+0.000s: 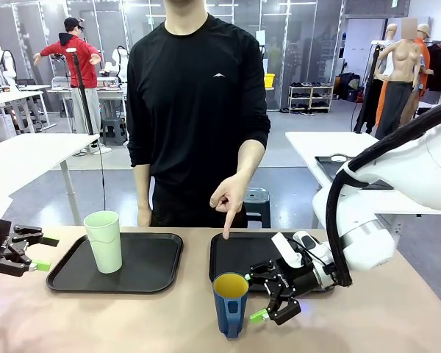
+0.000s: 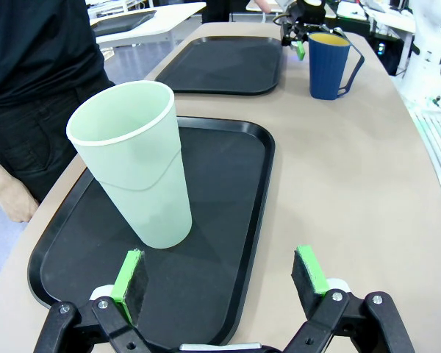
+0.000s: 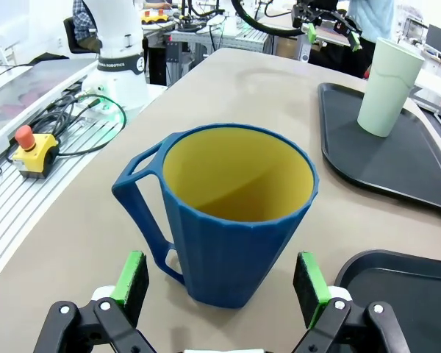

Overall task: Sort and store the cups by type.
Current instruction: Pick up the Handle plastic cup and place it into the empty Flat Tray.

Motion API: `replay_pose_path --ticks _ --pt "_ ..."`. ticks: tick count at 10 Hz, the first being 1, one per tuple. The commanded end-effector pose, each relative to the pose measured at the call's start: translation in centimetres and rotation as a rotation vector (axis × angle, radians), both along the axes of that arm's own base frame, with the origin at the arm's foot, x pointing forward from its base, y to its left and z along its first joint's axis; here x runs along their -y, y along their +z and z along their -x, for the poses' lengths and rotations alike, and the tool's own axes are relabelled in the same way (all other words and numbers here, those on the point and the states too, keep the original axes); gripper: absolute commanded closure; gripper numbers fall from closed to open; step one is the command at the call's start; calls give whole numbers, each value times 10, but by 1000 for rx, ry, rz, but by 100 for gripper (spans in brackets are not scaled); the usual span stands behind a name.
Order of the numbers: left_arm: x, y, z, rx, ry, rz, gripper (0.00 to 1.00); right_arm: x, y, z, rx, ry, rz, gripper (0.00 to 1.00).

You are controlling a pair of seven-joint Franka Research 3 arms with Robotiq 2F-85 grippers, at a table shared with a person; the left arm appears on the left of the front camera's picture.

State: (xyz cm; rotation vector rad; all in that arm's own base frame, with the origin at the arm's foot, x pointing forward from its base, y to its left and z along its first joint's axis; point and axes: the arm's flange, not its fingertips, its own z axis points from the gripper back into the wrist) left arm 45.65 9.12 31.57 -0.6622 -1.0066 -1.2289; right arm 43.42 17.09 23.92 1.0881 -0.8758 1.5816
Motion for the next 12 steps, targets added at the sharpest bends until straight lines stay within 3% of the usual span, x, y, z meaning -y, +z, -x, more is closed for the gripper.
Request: replay_pose_path --ticks 1,12 --pt "-2 0 -3 9 -14 12 0 -10 -6 -6 18 9 -46 0" --pt "-2 0 -3 9 -14 12 0 -36 -16 -9 7 52 -103 0"
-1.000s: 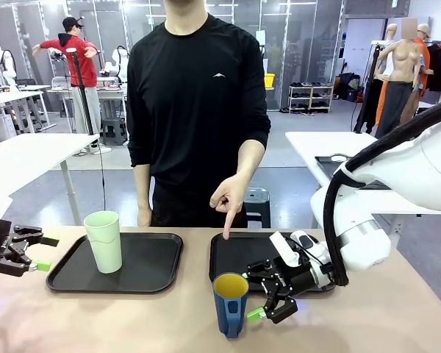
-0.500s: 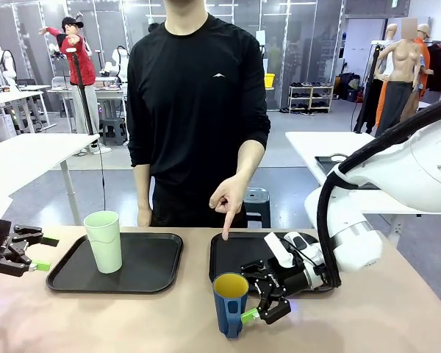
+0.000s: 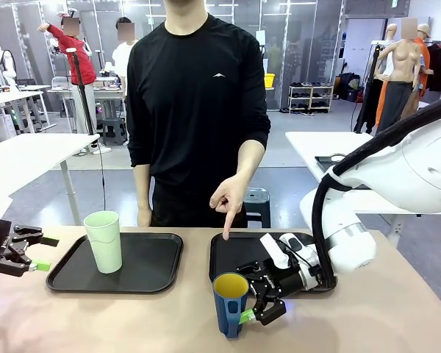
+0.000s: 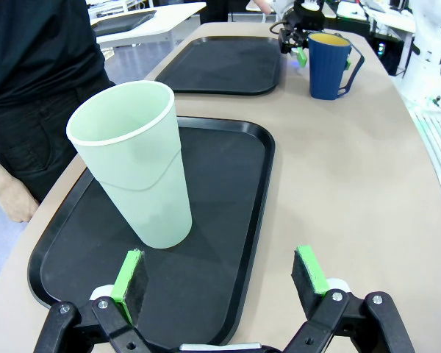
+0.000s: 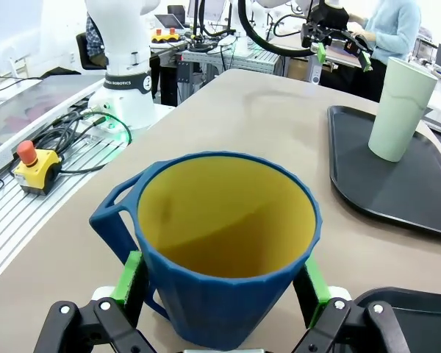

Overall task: Sort and store the cups by type.
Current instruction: Pick up the Handle plastic cup and place it into the empty Flat Tray.

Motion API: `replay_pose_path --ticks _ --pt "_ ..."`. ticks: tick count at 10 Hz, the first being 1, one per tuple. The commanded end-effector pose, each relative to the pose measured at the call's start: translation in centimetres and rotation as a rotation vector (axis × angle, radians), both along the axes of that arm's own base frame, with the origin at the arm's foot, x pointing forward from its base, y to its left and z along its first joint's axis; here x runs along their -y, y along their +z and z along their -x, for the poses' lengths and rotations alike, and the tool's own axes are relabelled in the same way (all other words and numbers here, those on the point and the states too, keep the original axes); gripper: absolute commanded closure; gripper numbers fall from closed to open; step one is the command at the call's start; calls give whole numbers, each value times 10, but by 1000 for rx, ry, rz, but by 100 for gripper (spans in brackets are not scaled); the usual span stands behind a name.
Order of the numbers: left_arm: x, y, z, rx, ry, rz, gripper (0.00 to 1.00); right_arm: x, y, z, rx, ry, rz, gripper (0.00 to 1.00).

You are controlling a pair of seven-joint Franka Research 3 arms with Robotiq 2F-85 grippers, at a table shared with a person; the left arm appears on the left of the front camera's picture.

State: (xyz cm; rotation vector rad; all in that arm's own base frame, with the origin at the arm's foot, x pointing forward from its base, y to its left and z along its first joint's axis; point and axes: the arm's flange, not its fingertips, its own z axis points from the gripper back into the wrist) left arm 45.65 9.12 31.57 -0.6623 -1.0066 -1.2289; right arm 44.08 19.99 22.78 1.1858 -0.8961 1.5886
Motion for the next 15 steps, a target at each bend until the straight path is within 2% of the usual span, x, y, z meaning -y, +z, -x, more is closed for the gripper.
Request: replay_pose_path --ticks 1,7,8,9,10,11,12,13,14,15 --pt "-2 0 -3 9 -14 12 0 -9 -5 -3 28 1 -38 0" --pt "-2 0 -3 9 -14 12 0 -18 -15 -6 6 37 -46 0" --pt "-2 0 -3 9 -14 12 0 -16 -15 -4 22 45 -49 15" --pt "-2 0 -3 9 -14 12 0 -14 -15 -3 16 41 -70 18" --pt "-2 0 -3 9 -14 12 0 -14 -16 -3 9 42 -69 33" --pt "-2 0 -3 9 -14 12 0 -14 -17 -2 8 50 -65 36" --pt "-2 0 -3 9 -14 12 0 -15 -17 -3 3 46 -65 51" --pt "-2 0 -3 9 -14 12 0 -15 -17 -3 -3 51 -60 54" --pt "-2 0 -3 9 -14 12 0 -15 -18 -3 0 54 -49 70" --pt "-2 0 -3 9 -14 12 0 -15 -15 -1 -7 56 -31 70"
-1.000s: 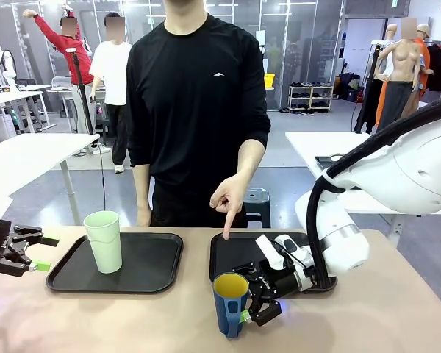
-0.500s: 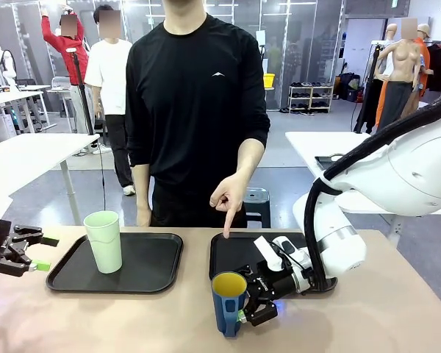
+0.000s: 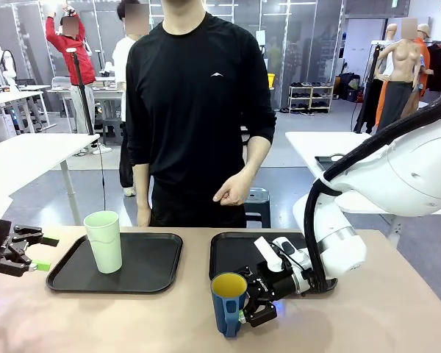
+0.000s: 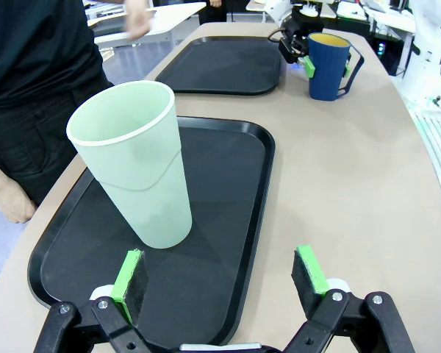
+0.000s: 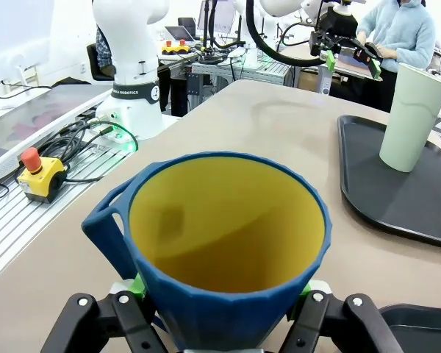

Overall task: Sort and store the cups by type.
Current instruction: Pick up the Handle plastic cup and place it into the empty Flat Tray.

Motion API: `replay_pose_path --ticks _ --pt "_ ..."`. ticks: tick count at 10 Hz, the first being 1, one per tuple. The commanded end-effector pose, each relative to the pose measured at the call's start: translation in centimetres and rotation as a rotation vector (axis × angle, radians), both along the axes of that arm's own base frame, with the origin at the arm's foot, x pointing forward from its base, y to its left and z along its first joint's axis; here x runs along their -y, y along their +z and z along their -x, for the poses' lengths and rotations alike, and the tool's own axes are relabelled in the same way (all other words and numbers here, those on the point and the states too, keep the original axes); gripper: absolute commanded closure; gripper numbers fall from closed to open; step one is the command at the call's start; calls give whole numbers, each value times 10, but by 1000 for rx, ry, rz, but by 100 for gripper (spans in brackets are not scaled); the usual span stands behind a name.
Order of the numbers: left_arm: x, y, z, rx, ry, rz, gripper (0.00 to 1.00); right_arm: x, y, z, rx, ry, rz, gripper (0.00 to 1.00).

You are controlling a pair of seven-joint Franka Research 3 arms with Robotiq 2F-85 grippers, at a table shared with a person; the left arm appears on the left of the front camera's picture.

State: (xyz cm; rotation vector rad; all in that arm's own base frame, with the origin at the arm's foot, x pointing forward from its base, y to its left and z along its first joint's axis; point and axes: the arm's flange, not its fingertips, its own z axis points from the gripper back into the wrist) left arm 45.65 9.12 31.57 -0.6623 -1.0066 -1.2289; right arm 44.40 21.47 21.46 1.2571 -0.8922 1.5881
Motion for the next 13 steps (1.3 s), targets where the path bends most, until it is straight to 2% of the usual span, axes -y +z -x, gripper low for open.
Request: replay_pose_path --ticks 1,5,7,9,12,13 --pt "-2 0 -3 9 -14 12 0 3 7 5 20 -5 -22 70" --pt "-2 0 -3 9 -14 12 0 16 38 21 8 -55 -63 70" --pt "-2 0 -3 9 -14 12 0 24 55 29 -9 -74 -43 70" --pt "-2 0 -3 9 -14 12 0 35 69 35 5 -101 -27 70" --pt "-2 0 -3 9 -14 12 0 41 77 39 8 -127 -21 70" --pt "-2 0 -3 9 -14 12 0 40 70 34 31 -87 -29 70"
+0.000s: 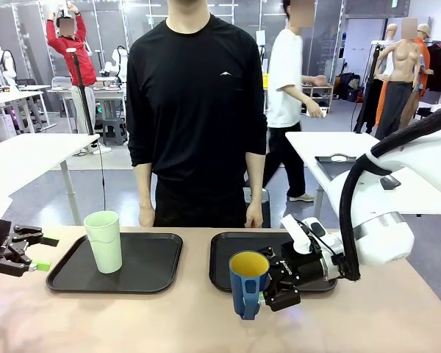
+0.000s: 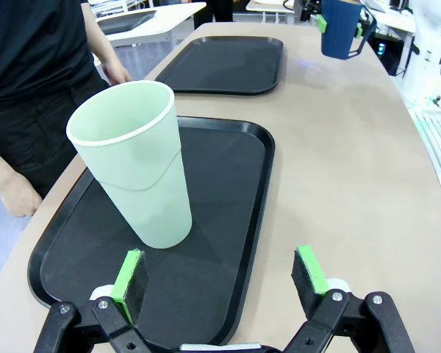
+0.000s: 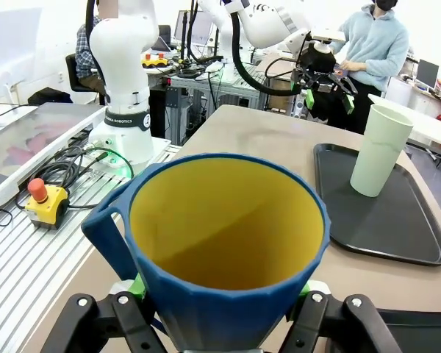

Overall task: Sort and store the cups by type.
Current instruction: Pick up the Handle plastic cup and place it into the empty Flat Tray.

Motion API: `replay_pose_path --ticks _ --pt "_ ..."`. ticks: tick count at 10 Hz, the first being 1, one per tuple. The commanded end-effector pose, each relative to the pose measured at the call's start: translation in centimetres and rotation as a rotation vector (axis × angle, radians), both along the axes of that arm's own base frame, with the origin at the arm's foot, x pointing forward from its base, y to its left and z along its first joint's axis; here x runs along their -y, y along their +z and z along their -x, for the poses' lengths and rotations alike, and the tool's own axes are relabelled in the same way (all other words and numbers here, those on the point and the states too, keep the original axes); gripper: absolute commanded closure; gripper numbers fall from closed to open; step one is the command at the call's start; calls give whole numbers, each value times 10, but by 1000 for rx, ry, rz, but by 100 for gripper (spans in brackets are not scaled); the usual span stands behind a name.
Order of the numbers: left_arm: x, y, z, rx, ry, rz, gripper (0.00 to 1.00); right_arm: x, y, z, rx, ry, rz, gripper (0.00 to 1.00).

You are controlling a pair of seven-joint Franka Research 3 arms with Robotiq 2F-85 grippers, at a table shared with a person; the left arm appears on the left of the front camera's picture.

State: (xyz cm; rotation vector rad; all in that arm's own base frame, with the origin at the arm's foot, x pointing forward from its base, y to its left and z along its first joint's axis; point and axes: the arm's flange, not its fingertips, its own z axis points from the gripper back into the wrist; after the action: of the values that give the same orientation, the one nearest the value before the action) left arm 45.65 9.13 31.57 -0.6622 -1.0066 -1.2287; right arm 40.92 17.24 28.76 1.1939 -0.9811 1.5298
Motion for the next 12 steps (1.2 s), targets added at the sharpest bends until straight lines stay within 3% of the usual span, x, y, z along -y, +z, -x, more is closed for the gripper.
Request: replay_pose_path --ticks 1,4,5,9,12 --pt "-2 0 -3 9 -14 12 0 -3 -3 -1 0 7 -3 70" --pt "-2 0 -3 9 -14 12 0 -3 -3 -1 0 7 -3 70" --pt "-2 0 -3 9 -14 12 0 -1 -3 0 -6 2 0 25" --pt "-2 0 -3 9 -14 12 0 14 -2 -31 17 -83 30 25" --pt "-2 0 -3 9 -14 12 0 46 12 -77 6 -150 -18 25"
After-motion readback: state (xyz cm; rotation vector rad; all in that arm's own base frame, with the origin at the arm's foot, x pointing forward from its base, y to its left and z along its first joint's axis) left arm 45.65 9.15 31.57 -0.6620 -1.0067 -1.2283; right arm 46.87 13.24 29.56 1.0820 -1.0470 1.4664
